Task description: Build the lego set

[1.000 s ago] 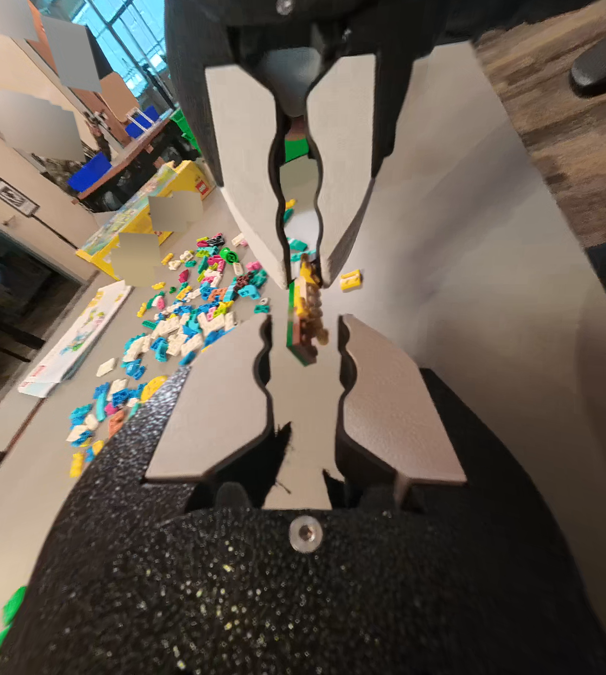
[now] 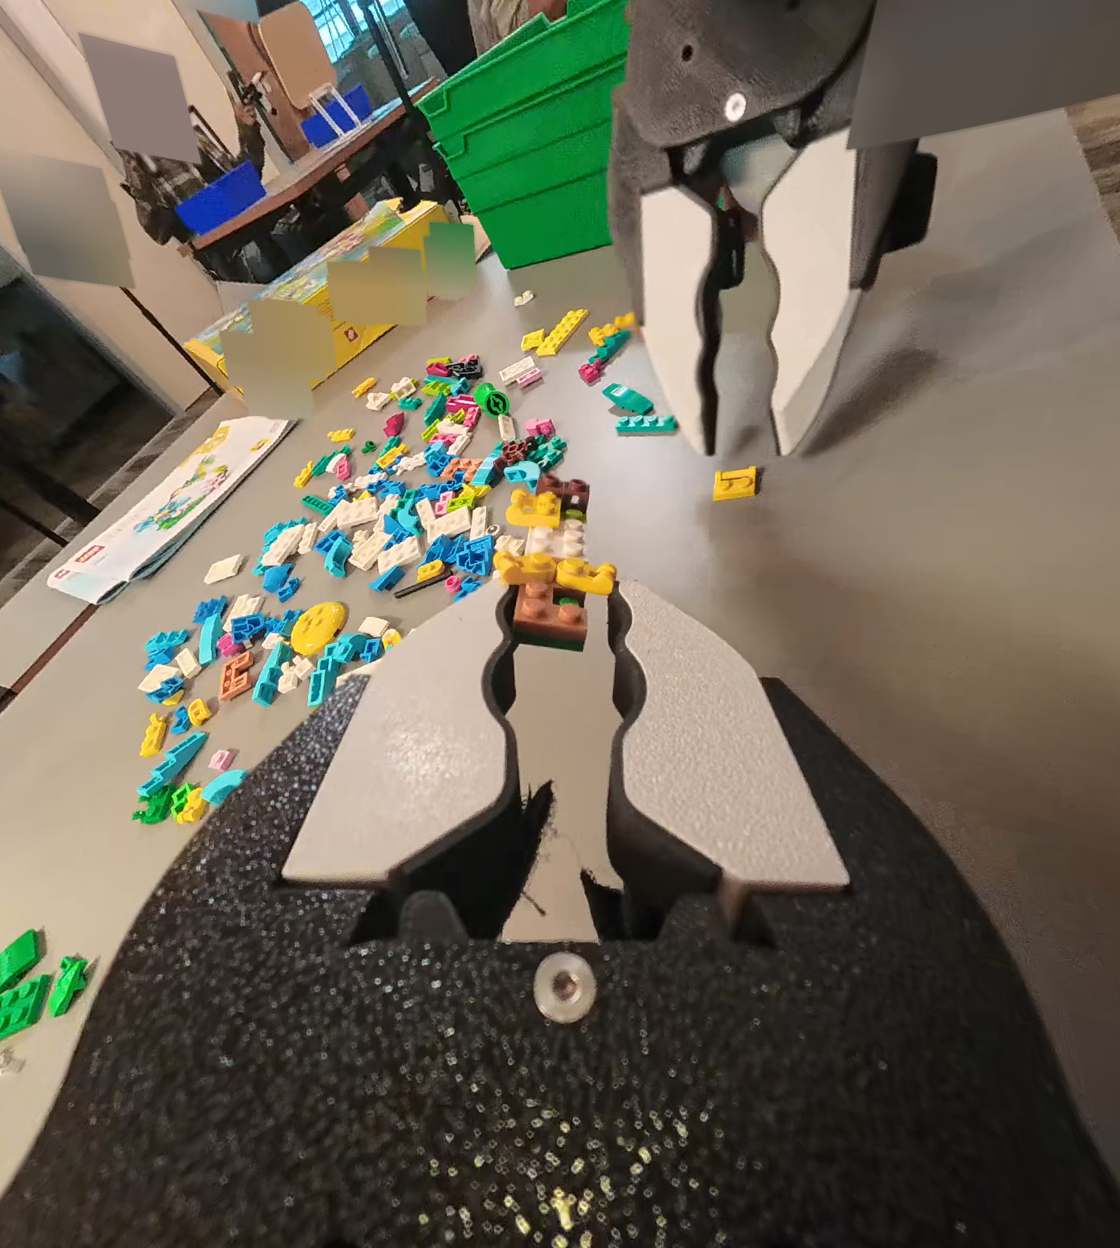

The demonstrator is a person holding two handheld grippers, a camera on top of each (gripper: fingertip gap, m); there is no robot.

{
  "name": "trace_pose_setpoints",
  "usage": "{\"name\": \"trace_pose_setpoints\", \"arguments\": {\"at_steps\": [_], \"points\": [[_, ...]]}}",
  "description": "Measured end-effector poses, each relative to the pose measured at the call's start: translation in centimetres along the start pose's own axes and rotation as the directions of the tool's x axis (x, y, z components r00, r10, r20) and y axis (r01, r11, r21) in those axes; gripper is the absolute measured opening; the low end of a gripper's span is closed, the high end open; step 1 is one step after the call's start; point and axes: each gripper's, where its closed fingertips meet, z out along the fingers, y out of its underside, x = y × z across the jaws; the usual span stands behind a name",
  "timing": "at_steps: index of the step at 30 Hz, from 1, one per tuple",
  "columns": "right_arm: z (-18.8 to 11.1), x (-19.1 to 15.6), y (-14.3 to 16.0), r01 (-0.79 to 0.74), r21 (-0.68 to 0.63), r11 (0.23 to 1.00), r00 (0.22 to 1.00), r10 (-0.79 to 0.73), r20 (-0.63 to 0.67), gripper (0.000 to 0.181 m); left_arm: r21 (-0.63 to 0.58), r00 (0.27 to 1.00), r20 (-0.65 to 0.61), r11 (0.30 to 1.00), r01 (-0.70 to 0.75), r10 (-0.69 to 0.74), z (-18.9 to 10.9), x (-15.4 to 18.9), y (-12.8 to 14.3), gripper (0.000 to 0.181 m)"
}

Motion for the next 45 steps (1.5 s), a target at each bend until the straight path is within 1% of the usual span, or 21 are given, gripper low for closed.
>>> {"name": "trace_pose_setpoints", "arguments": {"at_steps": [2, 5, 8, 10, 12, 14, 15, 17, 21, 24, 26, 29, 31, 32, 35, 39, 41, 43, 45], "points": [[0.2, 0.0, 0.7, -0.035, -0.018, 0.999, 0.999, 0.035, -0.015, 0.025, -0.005, 1.000, -0.002, 1.000, -0.002, 0.002, 0.0, 0.0, 0.1, 0.025], [0.1, 0.0, 0.3, -0.049, 0.026, 0.998, 0.998, 0.049, -0.024, 0.023, -0.011, 1.000, -0.009, 1.000, -0.006, 0.006, 0.0, 0.2, 0.2, 0.025], [0.3, 0.3, 0.0, -0.002, 0.027, 1.000, 0.998, 0.003, -0.059, 0.022, -0.013, 1.000, -0.012, 1.000, -0.001, 0.000, 0.0, 0.2, 0.2, 0.025], [0.6, 0.4, 0.0, 0.030, -0.002, 1.000, 0.997, -0.030, -0.076, 0.020, -0.013, 1.000, -0.010, 1.000, 0.011, -0.011, -0.1, 0.1, 0.2, 0.024], [0.6, 1.0, -0.1, 0.068, -0.014, 0.998, 0.989, -0.069, -0.134, 0.017, -0.013, 1.000, -0.004, 1.000, 0.026, -0.026, -0.2, -0.1, 0.2, 0.024], [0.3, 2.2, -0.1, 0.097, -0.030, 0.995, 0.968, -0.101, -0.228, 0.013, -0.009, 0.999, 0.001, 0.999, 0.041, -0.041, -0.2, -0.2, 0.2, 0.024], [0.2, 2.3, -0.1, 0.113, -0.036, 0.993, 0.962, -0.119, -0.247, 0.013, -0.009, 0.999, 0.004, 0.999, 0.048, -0.048, -0.3, -0.3, 0.2, 0.024], [0.2, 1.8, -0.2, 0.115, -0.028, 0.993, 0.966, -0.119, -0.228, 0.013, -0.007, 0.998, 0.008, 0.998, 0.062, -0.062, -0.4, -0.5, 0.2, 0.024], [0.3, 1.3, 0.0, 0.020, 0.013, 1.000, 0.986, -0.018, -0.164, 0.014, -0.005, 0.997, 0.006, 0.997, 0.073, -0.073, -0.5, -0.5, 0.2, 0.024], [0.2, 1.4, -0.5, 0.039, 0.050, 0.998, 0.987, -0.031, -0.155, 0.015, -0.007, 0.997, -0.005, 0.997, 0.072, -0.072, -0.5, -0.3, 0.2, 0.024], [0.4, 1.5, -0.6, 0.024, 0.056, 0.998, 0.991, -0.017, -0.130, 0.016, -0.008, 0.997, -0.005, 0.997, 0.074, -0.074, -0.5, -0.3, 0.2, 0.024], [0.9, 0.5, -0.5, -0.036, 0.044, 0.998, 0.999, 0.037, -0.032, 0.019, -0.006, 0.997, -0.002, 0.997, 0.079, -0.079, -0.6, -0.4, 0.2, 0.024], [1.1, -0.9, -0.9, -0.036, 0.057, 0.998, 0.998, 0.032, 0.054, 0.018, -0.007, 0.996, -0.003, 0.996, 0.084, -0.084, -0.6, -0.4, 0.2, 0.024], [1.0, -1.1, -1.2, -0.028, 0.074, 0.997, 0.998, 0.024, 0.060, 0.017, -0.009, 0.996, -0.001, 0.996, 0.088, -0.088, -0.6, -0.5, 0.3, 0.024], [0.4, 0.2, -1.4, -0.010, 0.116, 0.993, 1.000, 0.012, -0.020, 0.012, -0.016, 0.994, 0.004, 0.994, 0.108, -0.107, -0.6, -0.7, 0.4, 0.024], [0.4, 1.1, -1.4, -0.106, 0.136, 0.985, 0.992, 0.115, -0.056, 0.015, -0.030, 0.985, 0.047, 0.985, 0.168, -0.166, -0.7, -1.4, 0.6, 0.024], [0.6, 1.5, -1.3, -0.183, 0.128, 0.975, 0.975, 0.197, -0.105, 0.018, -0.044, 0.974, 0.087, 0.976, 0.214, -0.209, -0.7, -2.0, 0.9, 0.024], [0.5, 1.6, -1.4, -0.269, 0.157, 0.950, 0.938, 0.295, -0.181, 0.021, -0.054, 0.953, 0.142, 0.959, 0.278, -0.268, -0.9, -2.6, 1.2, 0.024], [0.3, 1.4, -1.5, -0.363, 0.227, 0.904, 0.880, 0.412, -0.235, 0.022, -0.021, 0.907, 0.214, 0.927, 0.376, -0.363, -1.1, -3.4, 1.2, 0.024]]}}
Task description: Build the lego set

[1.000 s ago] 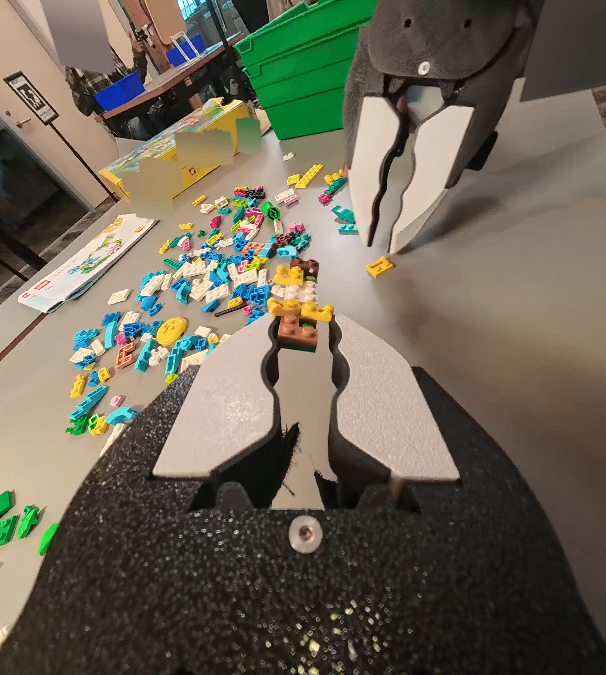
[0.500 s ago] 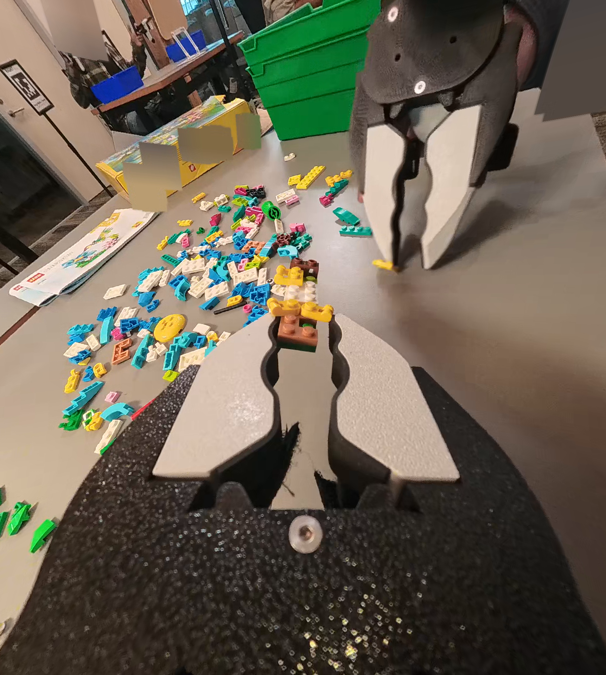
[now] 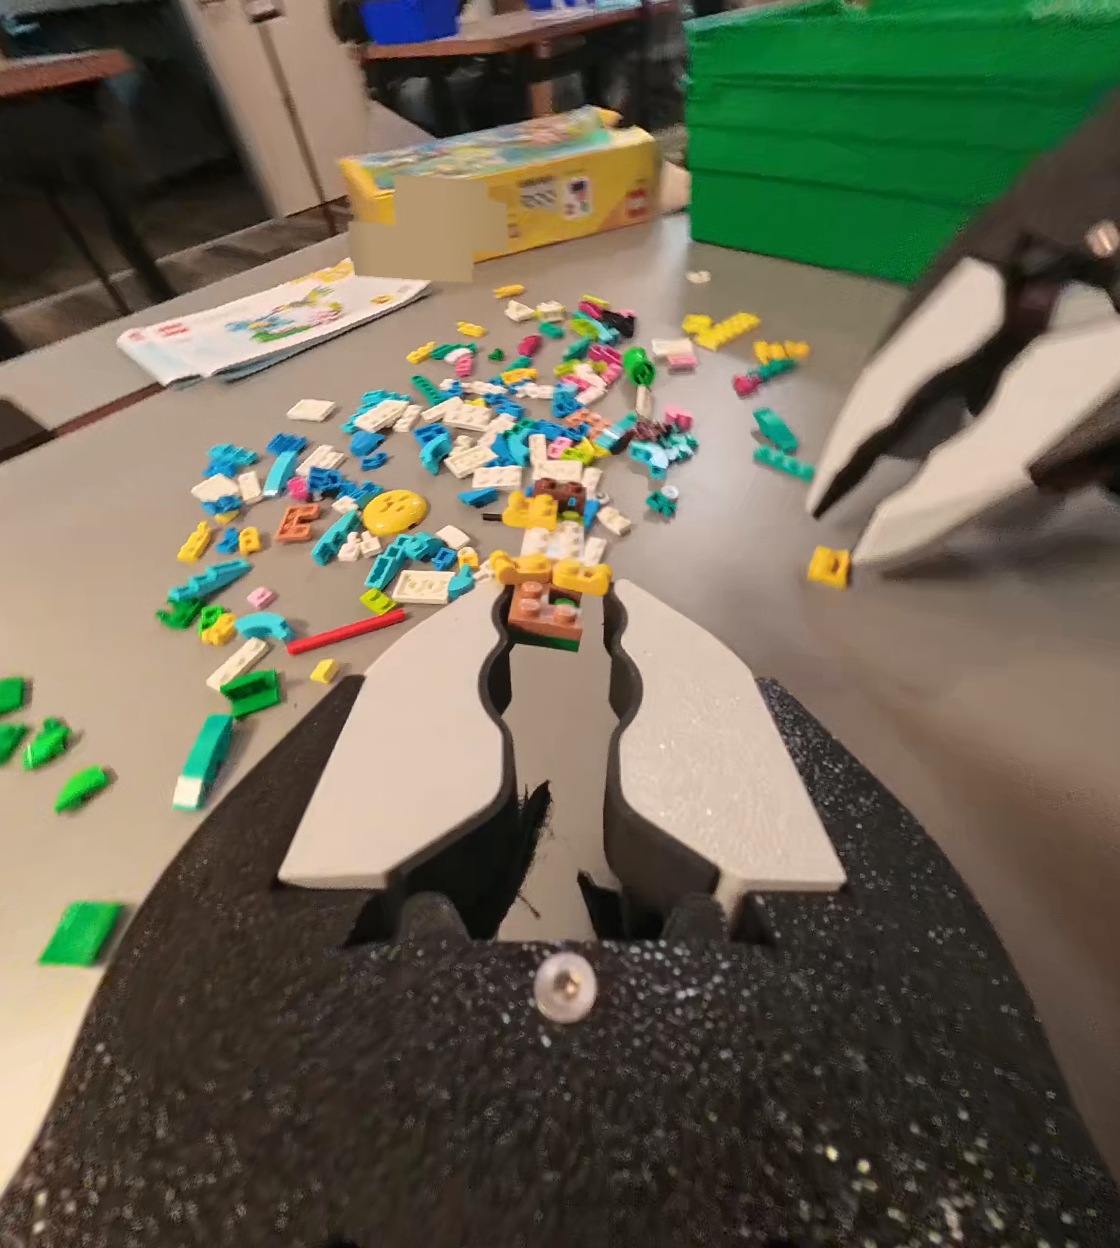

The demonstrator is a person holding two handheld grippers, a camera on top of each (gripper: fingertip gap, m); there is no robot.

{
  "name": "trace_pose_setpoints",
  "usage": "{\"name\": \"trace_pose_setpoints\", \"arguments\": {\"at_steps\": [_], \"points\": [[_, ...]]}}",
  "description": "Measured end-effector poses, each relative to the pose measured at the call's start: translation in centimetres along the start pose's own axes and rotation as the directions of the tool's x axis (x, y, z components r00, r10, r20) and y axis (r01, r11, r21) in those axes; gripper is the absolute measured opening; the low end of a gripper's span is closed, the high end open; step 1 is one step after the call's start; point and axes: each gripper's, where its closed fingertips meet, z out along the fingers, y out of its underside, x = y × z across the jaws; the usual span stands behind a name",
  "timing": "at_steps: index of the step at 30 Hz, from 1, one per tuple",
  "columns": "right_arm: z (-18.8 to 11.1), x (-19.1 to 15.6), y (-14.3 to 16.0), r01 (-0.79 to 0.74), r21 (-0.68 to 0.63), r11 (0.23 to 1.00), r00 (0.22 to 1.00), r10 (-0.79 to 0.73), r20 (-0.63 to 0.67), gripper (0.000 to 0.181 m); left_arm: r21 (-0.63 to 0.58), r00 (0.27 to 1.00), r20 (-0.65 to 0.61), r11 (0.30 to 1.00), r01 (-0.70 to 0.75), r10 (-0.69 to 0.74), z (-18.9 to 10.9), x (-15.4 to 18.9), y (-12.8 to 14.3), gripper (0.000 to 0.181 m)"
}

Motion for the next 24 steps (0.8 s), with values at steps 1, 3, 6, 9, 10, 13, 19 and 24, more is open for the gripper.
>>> {"name": "trace_pose_setpoints", "arguments": {"at_steps": [1, 3, 6, 9, 10, 13, 19, 24], "points": [[-0.1, -0.1, 0.1, -0.055, 0.021, 0.998, 0.998, 0.055, -0.036, 0.023, 0.022, 0.997, 0.023, 0.997, 0.076, -0.076, -0.1, -0.2, -0.3, 0.024], [-0.2, -0.4, 0.6, -0.130, 0.049, 0.990, 0.987, 0.134, -0.094, 0.026, 0.085, 0.970, 0.049, 0.969, 0.234, -0.238, -0.3, -0.3, -0.9, 0.024], [-0.2, -0.3, 1.2, -0.173, 0.081, 0.981, 0.966, 0.186, -0.181, 0.026, 0.176, 0.910, 0.086, 0.905, 0.387, -0.406, -0.4, -0.3, -1.5, 0.024], [0.3, -0.3, 1.3, -0.192, 0.095, 0.977, 0.956, 0.208, -0.208, 0.026, 0.280, 0.860, 0.136, 0.852, 0.443, -0.492, -0.5, -0.4, -2.2, 0.024], [0.5, -0.3, 1.2, -0.190, 0.098, 0.977, 0.956, 0.207, -0.207, 0.025, 0.307, 0.848, 0.161, 0.842, 0.443, -0.505, -0.6, -0.6, -2.4, 0.024], [0.8, -0.5, 0.9, -0.160, 0.087, 0.983, 0.961, 0.176, -0.216, 0.020, 0.371, 0.823, 0.200, 0.819, 0.438, -0.531, -0.8, -1.1, -2.8, 0.024], [0.8, 0.5, -0.4, -0.037, 0.051, 0.998, 0.976, 0.047, -0.211, 0.015, 0.455, 0.809, 0.179, 0.776, 0.437, -0.560, -0.4, -1.2, -3.8, 0.024], [-2.7, 0.4, -9.9, 0.140, 0.282, 0.949, 0.989, -0.122, -0.080, 0.015, 0.475, 0.798, 0.172, 0.758, 0.447, -0.578, -0.3, -1.5, -3.7, 0.024]]}}
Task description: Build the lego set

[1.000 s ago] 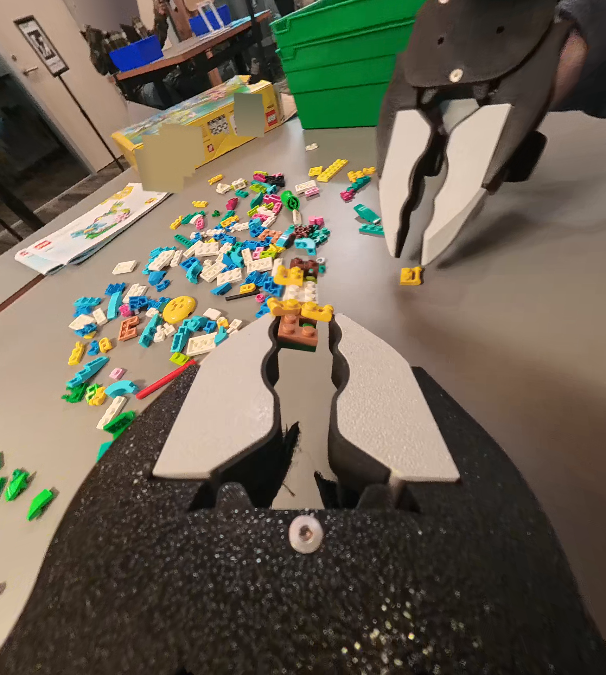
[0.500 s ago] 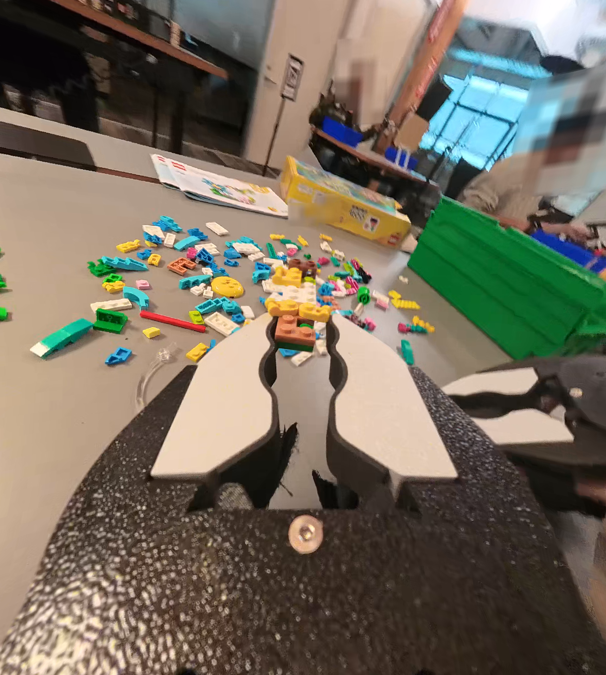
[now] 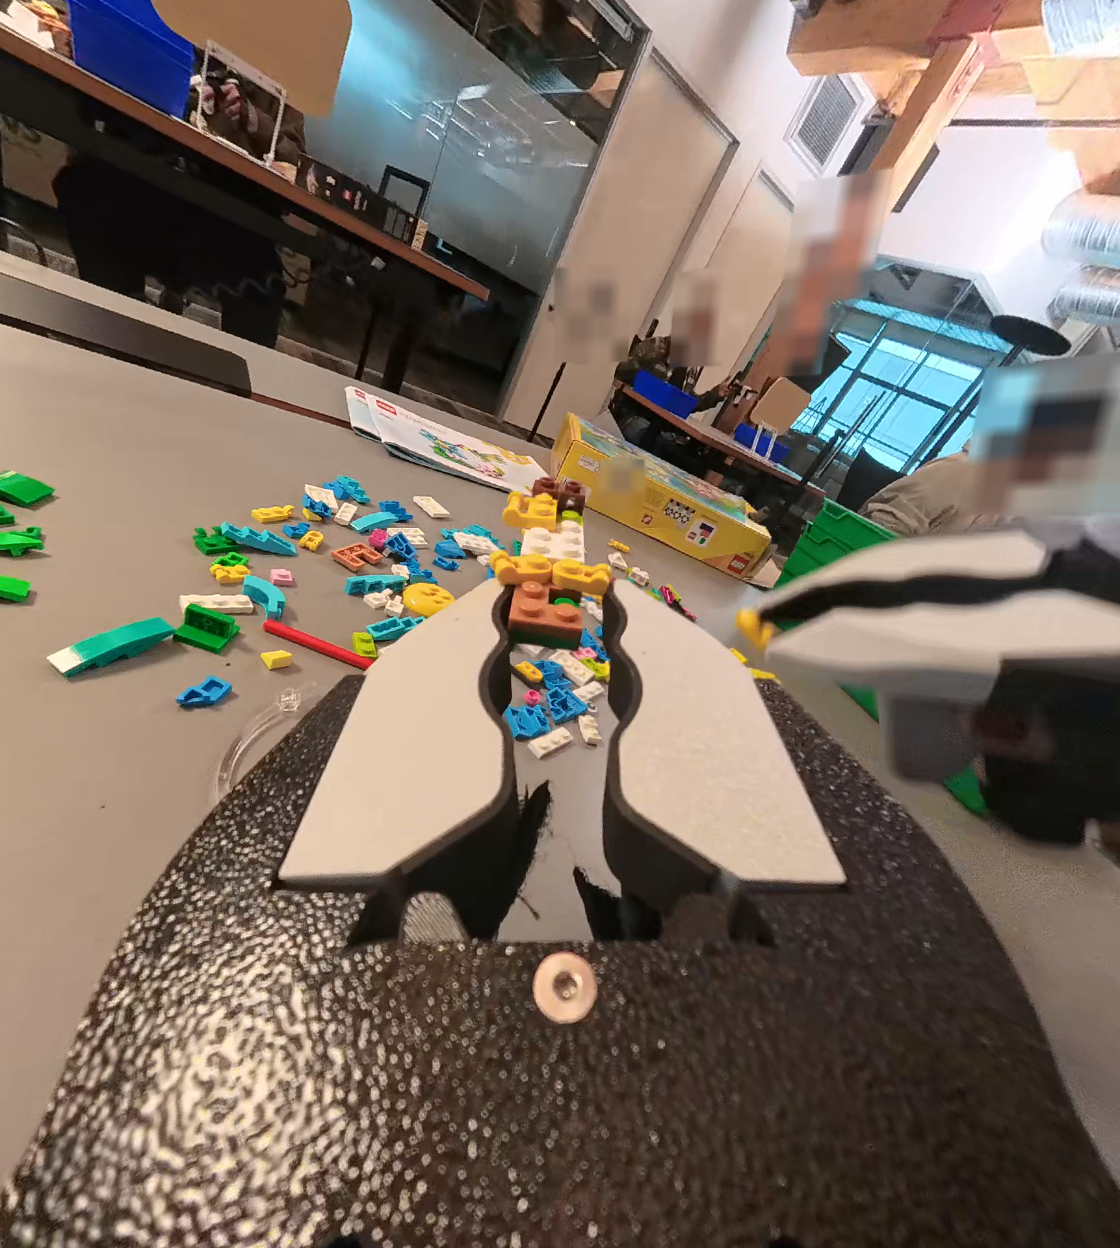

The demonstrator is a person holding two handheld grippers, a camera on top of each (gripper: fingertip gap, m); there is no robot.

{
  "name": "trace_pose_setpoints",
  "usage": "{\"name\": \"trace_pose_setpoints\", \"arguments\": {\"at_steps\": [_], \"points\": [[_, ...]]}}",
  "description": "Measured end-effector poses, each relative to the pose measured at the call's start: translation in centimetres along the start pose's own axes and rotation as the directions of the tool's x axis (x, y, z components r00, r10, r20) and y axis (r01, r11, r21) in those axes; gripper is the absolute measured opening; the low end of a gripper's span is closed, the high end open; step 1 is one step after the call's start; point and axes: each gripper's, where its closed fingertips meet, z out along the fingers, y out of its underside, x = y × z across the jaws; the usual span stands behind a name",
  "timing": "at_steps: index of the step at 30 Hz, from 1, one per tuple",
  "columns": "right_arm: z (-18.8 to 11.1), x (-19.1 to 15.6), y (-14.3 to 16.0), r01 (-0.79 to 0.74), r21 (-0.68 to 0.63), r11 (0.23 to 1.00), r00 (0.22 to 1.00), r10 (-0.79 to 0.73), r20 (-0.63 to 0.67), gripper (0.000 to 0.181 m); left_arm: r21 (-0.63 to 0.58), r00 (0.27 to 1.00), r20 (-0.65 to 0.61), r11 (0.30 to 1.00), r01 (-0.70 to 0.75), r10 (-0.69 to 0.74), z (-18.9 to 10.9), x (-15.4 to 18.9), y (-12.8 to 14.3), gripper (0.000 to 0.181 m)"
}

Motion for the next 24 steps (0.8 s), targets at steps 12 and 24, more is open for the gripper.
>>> {"name": "trace_pose_setpoints", "arguments": {"at_steps": [12, 24], "points": [[5.8, -1.5, -5.6, 0.286, -0.333, 0.898, 0.940, -0.195, 0.279, 0.015, 0.030, 0.992, 0.000, 0.991, 0.130, -0.130, -0.1, -1.3, -0.3, 0.024], [6.2, -1.2, -4.7, 0.319, -0.548, 0.773, 0.937, -0.172, 0.303, 0.014, 0.018, 0.992, -0.016, 0.992, 0.126, -0.126, 0.0, -1.1, -0.2, 0.023]]}}
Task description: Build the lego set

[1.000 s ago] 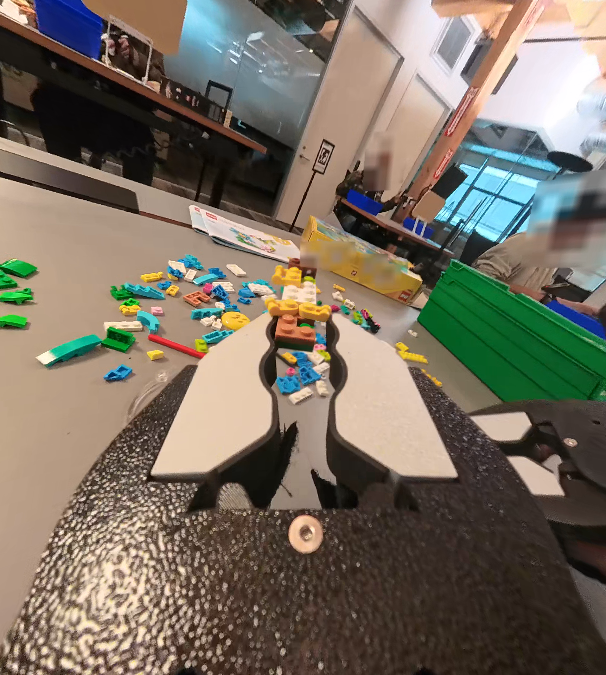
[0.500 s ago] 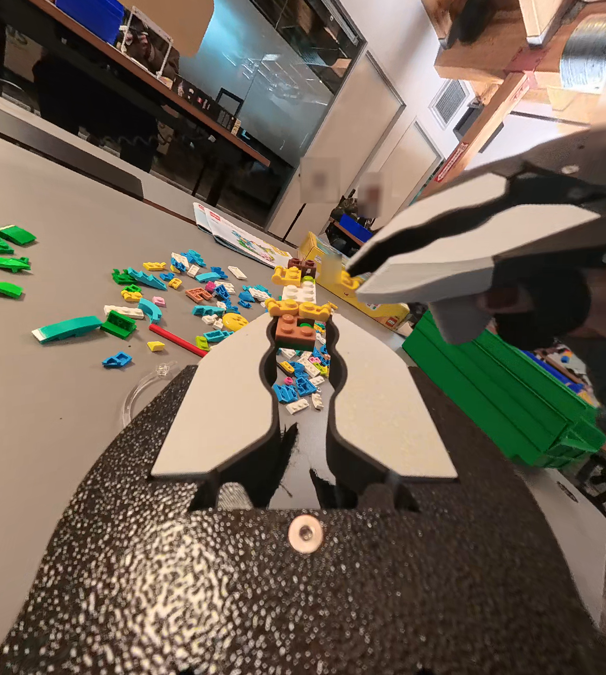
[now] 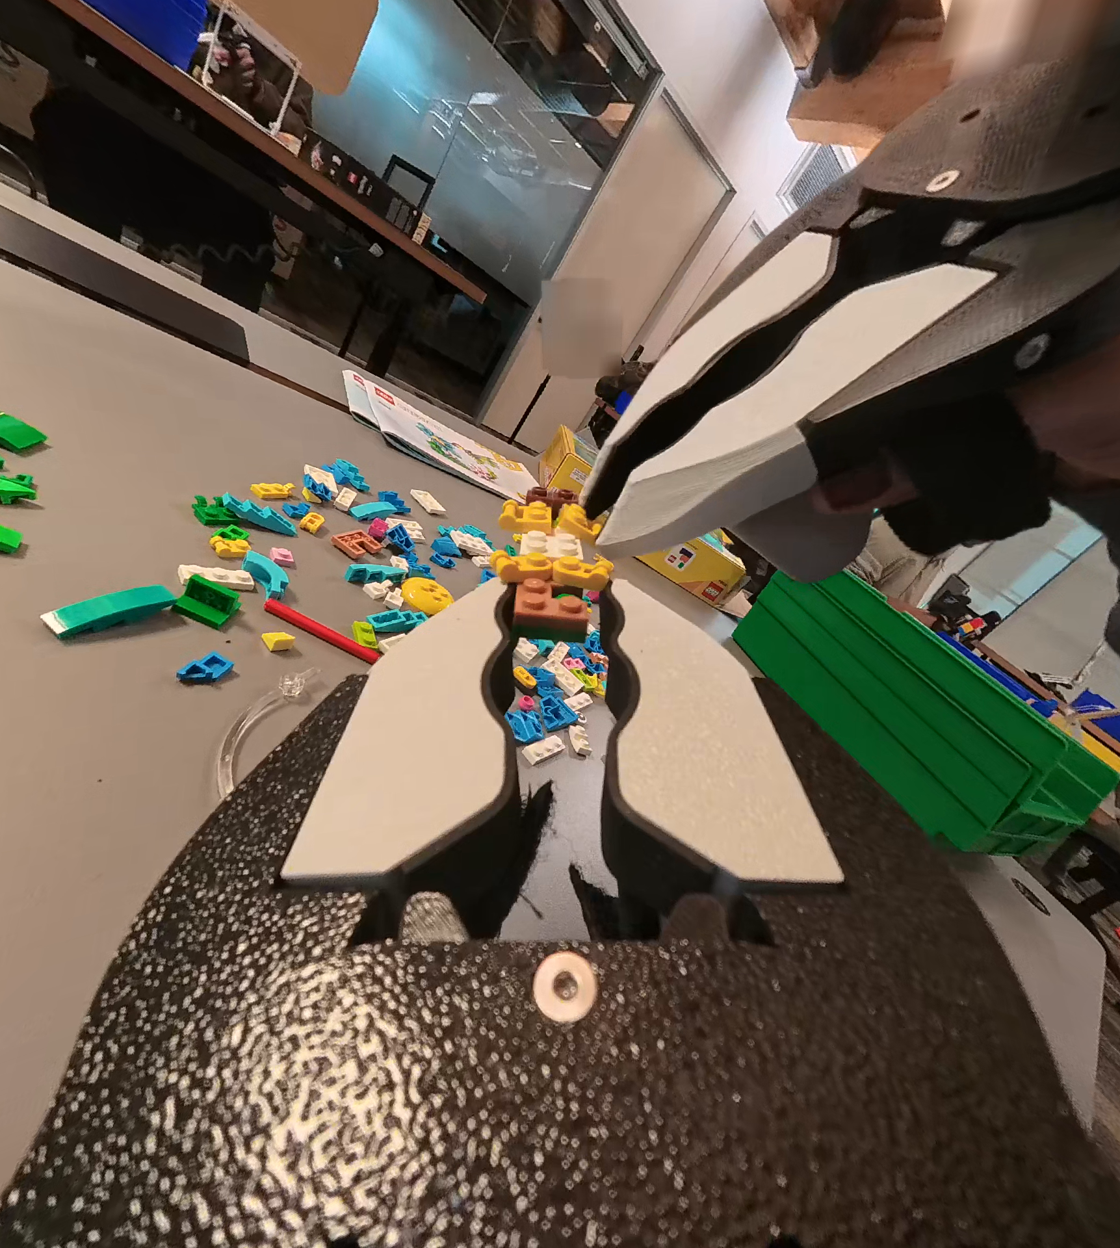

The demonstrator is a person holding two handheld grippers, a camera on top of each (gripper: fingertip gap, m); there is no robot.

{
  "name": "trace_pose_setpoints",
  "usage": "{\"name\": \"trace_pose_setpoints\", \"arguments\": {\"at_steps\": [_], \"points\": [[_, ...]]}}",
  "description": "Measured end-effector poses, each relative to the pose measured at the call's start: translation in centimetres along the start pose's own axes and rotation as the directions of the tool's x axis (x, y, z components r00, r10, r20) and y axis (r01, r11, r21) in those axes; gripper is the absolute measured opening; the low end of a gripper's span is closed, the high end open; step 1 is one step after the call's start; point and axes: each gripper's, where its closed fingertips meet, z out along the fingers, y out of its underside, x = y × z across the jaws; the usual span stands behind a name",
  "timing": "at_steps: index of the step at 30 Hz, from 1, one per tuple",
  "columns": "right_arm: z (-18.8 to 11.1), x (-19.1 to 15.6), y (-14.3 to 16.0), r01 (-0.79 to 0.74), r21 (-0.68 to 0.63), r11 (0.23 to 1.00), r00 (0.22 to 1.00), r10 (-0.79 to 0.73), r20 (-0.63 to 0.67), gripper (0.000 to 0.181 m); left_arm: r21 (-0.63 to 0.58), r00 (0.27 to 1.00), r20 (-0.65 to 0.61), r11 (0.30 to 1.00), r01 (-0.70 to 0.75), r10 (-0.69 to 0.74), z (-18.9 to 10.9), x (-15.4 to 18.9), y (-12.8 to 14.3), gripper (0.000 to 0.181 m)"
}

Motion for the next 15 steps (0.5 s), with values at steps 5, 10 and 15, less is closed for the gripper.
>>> {"name": "trace_pose_setpoints", "arguments": {"at_steps": [5, 10, 15], "points": [[-0.2, 0.0, 0.0, 0.017, -0.024, 1.000, 1.000, -0.017, -0.002, 0.014, -0.001, 1.000, -0.007, 1.000, -0.007, 0.007, 0.0, 0.1, 0.0, 0.017], [-0.2, 0.0, 0.3, 0.024, -0.029, 0.999, 1.000, -0.025, -0.011, 0.014, -0.015, 1.000, -0.024, 1.000, -0.001, 0.001, 0.1, 0.3, 0.2, 0.017], [-0.6, -0.2, 0.9, 0.018, 0.031, 0.999, 0.999, -0.017, -0.039, 0.013, -0.013, 0.999, -0.036, 1.000, 0.002, -0.002, 0.1, 0.4, 0.2, 0.017]]}}
